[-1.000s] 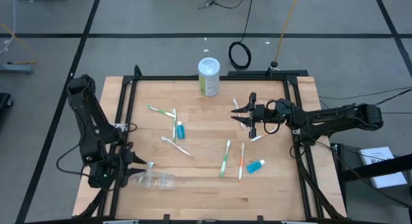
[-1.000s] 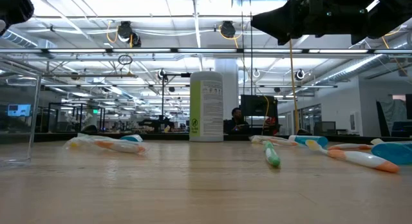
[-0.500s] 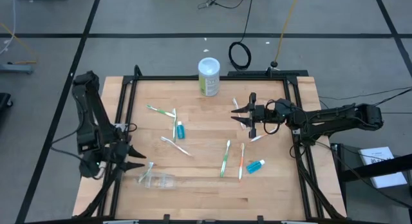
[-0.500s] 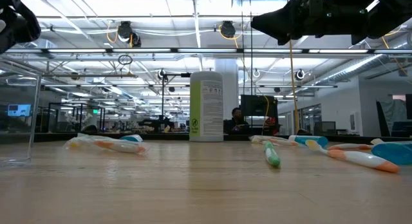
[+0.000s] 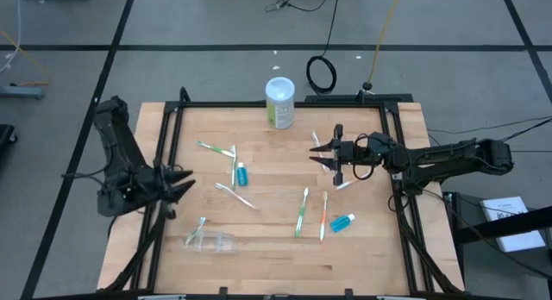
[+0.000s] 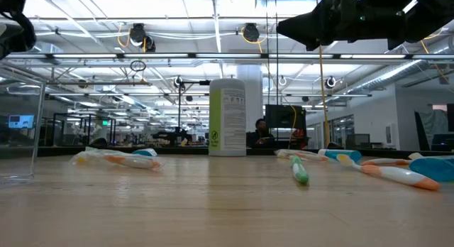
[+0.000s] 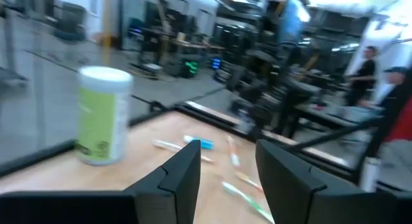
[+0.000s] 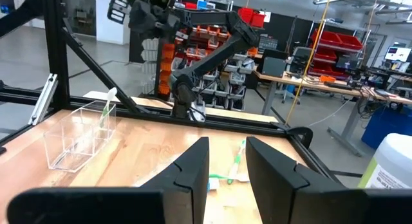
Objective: Pick & Place toothbrushing station
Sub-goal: Put the orange toothbrush into the transparent organizer
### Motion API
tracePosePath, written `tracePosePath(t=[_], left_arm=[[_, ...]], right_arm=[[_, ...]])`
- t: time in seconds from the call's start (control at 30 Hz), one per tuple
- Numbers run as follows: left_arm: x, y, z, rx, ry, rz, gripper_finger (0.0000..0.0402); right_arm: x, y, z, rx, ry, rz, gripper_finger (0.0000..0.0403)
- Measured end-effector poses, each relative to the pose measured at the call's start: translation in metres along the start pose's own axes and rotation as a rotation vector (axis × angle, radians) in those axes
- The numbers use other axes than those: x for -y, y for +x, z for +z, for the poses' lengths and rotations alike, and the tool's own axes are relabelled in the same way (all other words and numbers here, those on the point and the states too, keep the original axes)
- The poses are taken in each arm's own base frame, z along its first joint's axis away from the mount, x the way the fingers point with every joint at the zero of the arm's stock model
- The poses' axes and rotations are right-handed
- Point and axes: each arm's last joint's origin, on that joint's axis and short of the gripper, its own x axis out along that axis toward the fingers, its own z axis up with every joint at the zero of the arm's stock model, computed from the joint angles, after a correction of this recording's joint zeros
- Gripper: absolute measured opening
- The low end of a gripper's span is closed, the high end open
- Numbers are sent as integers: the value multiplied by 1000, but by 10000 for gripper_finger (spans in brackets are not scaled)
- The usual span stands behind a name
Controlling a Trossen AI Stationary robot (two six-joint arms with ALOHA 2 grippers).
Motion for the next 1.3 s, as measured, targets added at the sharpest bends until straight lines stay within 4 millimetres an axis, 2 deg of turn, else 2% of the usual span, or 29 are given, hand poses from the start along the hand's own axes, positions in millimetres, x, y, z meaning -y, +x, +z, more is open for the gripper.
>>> tracePosePath(t=[0.1, 0.27, 0.43, 0.83, 1.0, 1.3], left_arm=[[-4, 13, 1, 24, 32, 96, 157], [-12, 36, 2, 80, -59, 272, 157], [-20, 59, 0, 110, -49, 410, 157], [-41, 116, -17, -73, -13, 376, 157], [-54, 136, -25, -144, -17, 409, 157], [-73, 158, -40, -203, 34, 533, 157]], right_arm=[[2, 0, 0, -1, -1, -9, 93], [5, -1, -1, -4, -2, -21, 93], [5, -1, -1, -4, -2, -21, 93], [4, -1, -5, -44, 36, -12, 93], [0, -2, -16, -162, 121, 8, 97], [-22, -11, -42, -489, 228, 81, 111]])
